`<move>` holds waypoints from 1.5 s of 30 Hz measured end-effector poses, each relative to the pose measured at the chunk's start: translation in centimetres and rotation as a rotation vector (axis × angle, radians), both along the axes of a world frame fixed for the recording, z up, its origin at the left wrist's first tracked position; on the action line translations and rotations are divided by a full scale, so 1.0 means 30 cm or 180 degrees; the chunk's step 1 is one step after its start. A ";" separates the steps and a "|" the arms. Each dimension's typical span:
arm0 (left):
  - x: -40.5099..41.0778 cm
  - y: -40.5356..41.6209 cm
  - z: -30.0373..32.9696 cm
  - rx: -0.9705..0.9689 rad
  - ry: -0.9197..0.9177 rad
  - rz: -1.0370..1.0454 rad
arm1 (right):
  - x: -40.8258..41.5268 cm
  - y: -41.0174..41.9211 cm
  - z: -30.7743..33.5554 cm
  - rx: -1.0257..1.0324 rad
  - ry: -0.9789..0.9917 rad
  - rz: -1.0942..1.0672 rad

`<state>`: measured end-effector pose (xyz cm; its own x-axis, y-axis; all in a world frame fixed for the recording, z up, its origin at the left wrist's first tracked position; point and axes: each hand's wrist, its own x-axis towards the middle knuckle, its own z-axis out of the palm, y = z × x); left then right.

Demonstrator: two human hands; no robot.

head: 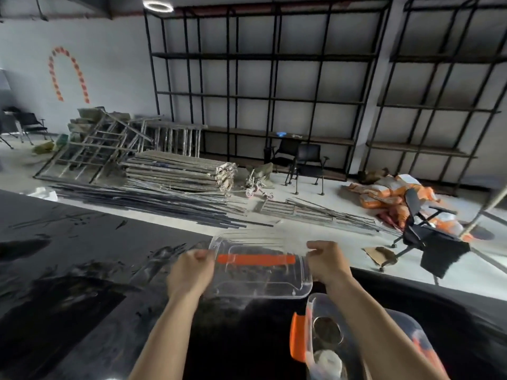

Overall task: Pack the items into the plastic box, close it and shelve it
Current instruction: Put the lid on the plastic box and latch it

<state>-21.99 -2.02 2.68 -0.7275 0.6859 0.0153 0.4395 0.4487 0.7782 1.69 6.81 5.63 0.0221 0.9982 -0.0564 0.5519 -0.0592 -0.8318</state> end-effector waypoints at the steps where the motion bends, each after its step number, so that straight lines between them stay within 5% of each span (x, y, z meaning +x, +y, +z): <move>1: 0.041 0.028 0.018 0.0077 0.0002 -0.0115 | 0.057 0.019 0.013 0.0034 0.0057 -0.0135; 13: 0.540 0.212 0.097 0.0547 -0.0245 -0.1014 | 0.617 0.021 0.048 0.0233 0.0079 -0.1229; 16: 0.581 0.220 0.111 0.0801 -0.0703 -0.1090 | 0.673 0.007 0.045 0.0384 0.0164 -0.1323; 25: 0.611 0.199 0.171 0.1631 -0.2318 -0.0893 | 0.738 -0.005 0.089 0.0539 0.2269 -0.1136; 30: 0.619 0.173 0.124 0.1572 -0.2263 -0.0782 | 0.726 -0.027 0.046 0.0396 0.1556 -0.1106; 38: 0.664 0.123 -0.028 0.1035 -0.1039 -0.0803 | 0.710 -0.086 -0.088 0.0788 -0.0606 -0.0942; 45: 0.677 0.067 -0.132 0.0512 -0.0159 -0.0966 | 0.713 -0.150 -0.184 0.0416 -0.1119 -0.1033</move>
<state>-1.69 -0.01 -1.27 -0.4932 0.8629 0.1104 0.4937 0.1731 0.8522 23.09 2.30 0.11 0.3280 0.9349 0.1355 0.7709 -0.1819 -0.6104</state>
